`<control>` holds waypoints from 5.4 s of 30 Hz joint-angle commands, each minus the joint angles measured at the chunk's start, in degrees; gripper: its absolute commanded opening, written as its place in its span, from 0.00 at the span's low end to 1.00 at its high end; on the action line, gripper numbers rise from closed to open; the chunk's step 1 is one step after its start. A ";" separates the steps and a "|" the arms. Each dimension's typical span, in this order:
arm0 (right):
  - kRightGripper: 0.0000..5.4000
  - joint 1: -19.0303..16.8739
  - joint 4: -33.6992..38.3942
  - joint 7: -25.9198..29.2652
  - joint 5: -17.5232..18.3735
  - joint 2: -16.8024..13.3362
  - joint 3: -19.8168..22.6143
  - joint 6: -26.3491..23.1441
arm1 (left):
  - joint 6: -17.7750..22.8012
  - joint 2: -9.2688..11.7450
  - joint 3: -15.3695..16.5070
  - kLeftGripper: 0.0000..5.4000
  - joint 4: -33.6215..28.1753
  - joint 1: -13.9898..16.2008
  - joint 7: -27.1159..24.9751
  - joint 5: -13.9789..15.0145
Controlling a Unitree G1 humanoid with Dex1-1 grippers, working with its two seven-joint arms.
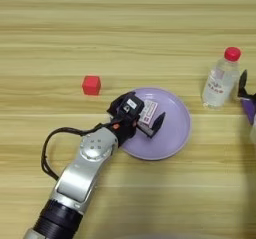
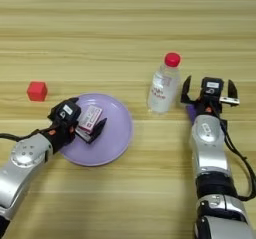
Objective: Move the objects on the table
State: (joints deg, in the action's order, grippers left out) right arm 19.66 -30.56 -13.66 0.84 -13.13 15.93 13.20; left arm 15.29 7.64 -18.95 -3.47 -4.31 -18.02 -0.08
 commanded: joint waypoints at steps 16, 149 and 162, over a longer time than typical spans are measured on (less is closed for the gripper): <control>1.00 -0.39 1.70 -1.04 1.39 0.82 2.04 -0.68 | 4.84 -0.86 -3.02 0.99 3.83 -2.34 -2.01 -2.80; 1.00 -0.72 2.71 -0.45 1.68 0.82 1.71 -1.19 | 6.38 6.98 13.95 0.74 -1.88 -0.72 2.44 -2.08; 1.00 -0.57 2.30 -0.38 1.62 0.85 1.52 -1.11 | 2.26 6.58 20.43 0.97 3.30 -6.62 3.78 0.76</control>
State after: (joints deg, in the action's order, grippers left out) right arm 18.78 -27.84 -14.36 2.29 -12.43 17.58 12.94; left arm 18.83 14.25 0.10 -2.34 -9.32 -14.83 0.18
